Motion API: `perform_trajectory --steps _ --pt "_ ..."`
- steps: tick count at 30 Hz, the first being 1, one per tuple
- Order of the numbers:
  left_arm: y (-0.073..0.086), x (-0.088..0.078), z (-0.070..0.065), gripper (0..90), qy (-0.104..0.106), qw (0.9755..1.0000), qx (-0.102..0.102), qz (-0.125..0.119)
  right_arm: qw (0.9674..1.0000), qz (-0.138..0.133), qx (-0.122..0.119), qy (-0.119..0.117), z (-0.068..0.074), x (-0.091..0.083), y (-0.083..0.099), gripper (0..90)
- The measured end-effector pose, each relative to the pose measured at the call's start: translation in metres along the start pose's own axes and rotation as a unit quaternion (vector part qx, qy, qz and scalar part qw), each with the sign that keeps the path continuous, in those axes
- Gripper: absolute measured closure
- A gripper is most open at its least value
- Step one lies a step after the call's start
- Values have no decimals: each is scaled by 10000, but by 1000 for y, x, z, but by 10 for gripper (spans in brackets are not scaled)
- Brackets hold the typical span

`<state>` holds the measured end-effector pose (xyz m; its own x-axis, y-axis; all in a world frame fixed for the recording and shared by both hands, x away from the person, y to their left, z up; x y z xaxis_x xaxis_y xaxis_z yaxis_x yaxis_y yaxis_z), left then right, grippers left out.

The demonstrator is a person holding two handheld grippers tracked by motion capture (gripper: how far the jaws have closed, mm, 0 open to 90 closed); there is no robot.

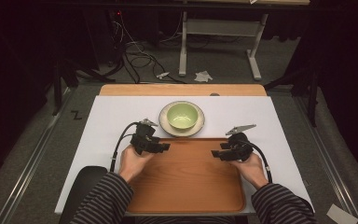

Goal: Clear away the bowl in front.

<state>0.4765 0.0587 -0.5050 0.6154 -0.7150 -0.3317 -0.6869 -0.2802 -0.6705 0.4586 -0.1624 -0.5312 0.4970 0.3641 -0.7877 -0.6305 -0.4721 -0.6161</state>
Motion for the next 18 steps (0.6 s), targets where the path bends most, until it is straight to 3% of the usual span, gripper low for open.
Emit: perform_trajectory --steps 7,18 --pt "5 4 2 430 -144 9997 205 53 10000 30 -23 31 2 1 1 434" --pt "8 6 2 431 -166 9996 185 127 10000 18 -78 35 3 2 1 435"
Point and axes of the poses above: each handheld gripper's, and its own axes: x roughly forward along the jaws, y roughly out of its underside, z roughly to its left, the point moved 7 cm from there along x, roughly forward along the jaws, and after that the axes turned 12 degrees about y, right-handed, at the moved point
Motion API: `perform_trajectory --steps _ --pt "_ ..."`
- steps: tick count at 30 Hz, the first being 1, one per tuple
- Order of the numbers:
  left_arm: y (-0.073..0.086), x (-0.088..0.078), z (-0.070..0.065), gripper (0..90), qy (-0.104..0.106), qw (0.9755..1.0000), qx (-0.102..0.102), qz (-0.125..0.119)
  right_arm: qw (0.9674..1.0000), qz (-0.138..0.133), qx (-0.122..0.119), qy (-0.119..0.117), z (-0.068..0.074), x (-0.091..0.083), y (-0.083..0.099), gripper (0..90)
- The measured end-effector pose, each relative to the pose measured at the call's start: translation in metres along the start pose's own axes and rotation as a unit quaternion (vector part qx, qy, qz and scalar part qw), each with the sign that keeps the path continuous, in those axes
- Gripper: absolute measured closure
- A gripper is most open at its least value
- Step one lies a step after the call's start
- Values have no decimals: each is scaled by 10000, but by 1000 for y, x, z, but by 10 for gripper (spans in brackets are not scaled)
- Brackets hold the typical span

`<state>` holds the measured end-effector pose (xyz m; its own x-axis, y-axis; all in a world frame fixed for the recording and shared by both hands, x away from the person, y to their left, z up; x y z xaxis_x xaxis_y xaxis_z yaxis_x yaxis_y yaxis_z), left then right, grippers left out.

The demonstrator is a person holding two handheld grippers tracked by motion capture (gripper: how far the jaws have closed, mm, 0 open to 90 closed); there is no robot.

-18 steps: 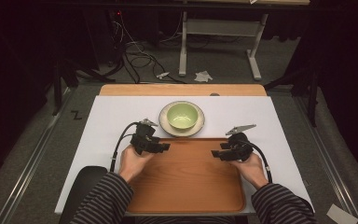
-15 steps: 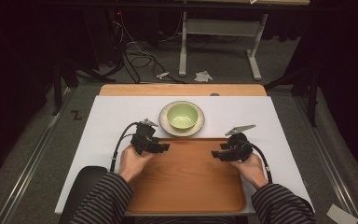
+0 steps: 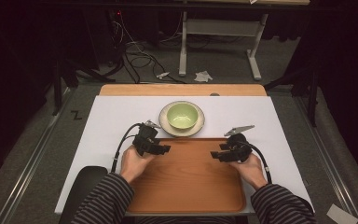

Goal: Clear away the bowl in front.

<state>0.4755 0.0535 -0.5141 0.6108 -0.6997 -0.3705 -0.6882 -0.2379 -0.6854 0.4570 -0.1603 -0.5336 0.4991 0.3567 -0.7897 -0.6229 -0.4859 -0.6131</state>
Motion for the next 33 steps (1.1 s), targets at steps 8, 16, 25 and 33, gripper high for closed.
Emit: perform_trajectory --steps 8,16,25,33 --pt "0 0 0 433 3 10000 -6 9 10000 -3 37 -14 0 -1 0 437" --pt "-3 -3 -4 431 64 10000 -20 -4 10000 2 -8 -27 1 0 0 437" --pt "-8 -6 -9 424 130 9999 33 -20 10000 60 40 -19 1 1 1 437" --pt "-18 -11 -13 426 220 9995 52 -206 10000 49 -35 -16 2 2 1 437"
Point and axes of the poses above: each handheld gripper's, and its own axes: x roughly forward along the jaws, y roughly out of its underside, z roughly to its left, the point moved 7 cm from there along x, roughly forward along the jaws, and after that the axes turned 12 degrees about y, right-handed, at the moved point
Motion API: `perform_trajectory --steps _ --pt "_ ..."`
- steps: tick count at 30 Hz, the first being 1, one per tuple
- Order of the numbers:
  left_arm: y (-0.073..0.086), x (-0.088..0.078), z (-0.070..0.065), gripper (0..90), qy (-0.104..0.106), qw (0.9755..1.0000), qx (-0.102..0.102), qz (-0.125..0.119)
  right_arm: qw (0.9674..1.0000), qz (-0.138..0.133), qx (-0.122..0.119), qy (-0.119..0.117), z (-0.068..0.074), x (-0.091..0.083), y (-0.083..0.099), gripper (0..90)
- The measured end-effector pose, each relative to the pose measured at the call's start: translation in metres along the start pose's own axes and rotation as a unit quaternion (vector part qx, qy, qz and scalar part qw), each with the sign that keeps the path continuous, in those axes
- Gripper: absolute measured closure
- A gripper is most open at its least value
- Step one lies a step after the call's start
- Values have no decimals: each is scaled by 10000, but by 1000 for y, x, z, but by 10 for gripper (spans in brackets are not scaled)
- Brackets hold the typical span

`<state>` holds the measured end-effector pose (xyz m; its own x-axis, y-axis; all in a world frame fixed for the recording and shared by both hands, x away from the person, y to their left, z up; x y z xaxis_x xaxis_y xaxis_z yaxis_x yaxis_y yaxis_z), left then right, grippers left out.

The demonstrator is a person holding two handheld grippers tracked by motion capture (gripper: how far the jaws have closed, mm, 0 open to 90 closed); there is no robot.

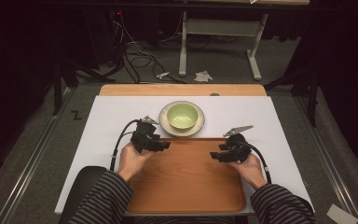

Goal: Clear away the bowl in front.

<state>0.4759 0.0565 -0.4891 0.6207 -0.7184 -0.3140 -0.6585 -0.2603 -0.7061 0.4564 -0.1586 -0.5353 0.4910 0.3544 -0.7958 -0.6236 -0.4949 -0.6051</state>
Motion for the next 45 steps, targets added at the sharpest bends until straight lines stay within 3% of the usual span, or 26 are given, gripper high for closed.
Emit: perform_trajectory --steps 21,34,38,45 --pt "-16 2 -6 421 75 9999 -116 9 10000 69 54 -32 1 1 1 439" --pt "-30 11 -11 417 105 9997 -206 98 10000 88 24 -18 1 2 1 438" --pt "-34 16 -11 416 104 9994 -329 87 9999 105 53 -38 1 1 1 438" --pt "-42 21 -9 424 23 9995 -314 96 9999 110 -24 -41 2 3 2 438"
Point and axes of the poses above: each handheld gripper's, and its own axes: x roughly forward along the jaws, y roughly out of its underside, z roughly to its left, the point moved 7 cm from there along x, roughly forward along the jaws, and after that the axes turned 12 degrees about y, right-handed, at the moved point
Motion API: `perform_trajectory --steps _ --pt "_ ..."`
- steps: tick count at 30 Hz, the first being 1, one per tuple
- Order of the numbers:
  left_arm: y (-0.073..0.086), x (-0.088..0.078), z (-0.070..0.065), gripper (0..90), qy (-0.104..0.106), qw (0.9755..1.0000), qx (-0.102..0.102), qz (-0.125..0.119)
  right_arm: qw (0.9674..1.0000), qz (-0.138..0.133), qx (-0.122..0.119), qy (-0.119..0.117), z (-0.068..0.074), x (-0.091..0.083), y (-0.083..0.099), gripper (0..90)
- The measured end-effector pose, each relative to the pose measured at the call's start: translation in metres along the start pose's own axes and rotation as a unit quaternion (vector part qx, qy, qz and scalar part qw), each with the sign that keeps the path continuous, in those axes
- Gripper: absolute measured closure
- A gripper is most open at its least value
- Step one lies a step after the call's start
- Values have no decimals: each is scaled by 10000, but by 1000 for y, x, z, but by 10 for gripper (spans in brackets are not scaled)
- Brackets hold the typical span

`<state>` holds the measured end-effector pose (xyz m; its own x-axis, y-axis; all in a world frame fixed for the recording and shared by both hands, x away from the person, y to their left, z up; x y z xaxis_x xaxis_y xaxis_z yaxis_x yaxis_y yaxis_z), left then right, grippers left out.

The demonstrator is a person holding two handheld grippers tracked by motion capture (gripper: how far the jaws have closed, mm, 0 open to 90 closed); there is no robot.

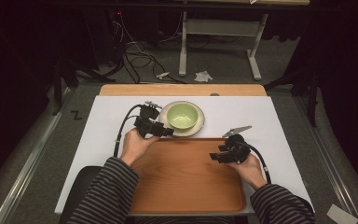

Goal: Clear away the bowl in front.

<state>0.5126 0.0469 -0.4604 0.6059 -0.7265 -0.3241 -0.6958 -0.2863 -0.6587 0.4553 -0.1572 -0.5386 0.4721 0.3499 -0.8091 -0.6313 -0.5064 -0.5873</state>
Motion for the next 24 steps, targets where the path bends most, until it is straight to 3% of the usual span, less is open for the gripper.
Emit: perform_trajectory --steps 15,24 --pt "-19 13 2 385 11 9998 -212 6 10000 -31 -15 -9 -1 0 0 438" --pt "-32 19 2 326 -104 9998 -46 -144 10000 -17 -14 8 -1 -1 0 438"
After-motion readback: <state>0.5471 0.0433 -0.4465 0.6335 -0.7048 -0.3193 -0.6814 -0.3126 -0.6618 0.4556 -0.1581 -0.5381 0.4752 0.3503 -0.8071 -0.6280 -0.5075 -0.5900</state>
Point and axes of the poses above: each handheld gripper's, and its own axes: x roughly forward along the jaws, y roughly out of its underside, z roughly to its left, the point moved 7 cm from there along x, roughly forward along the jaws, and after that the axes turned 12 degrees about y, right-handed, at the moved point
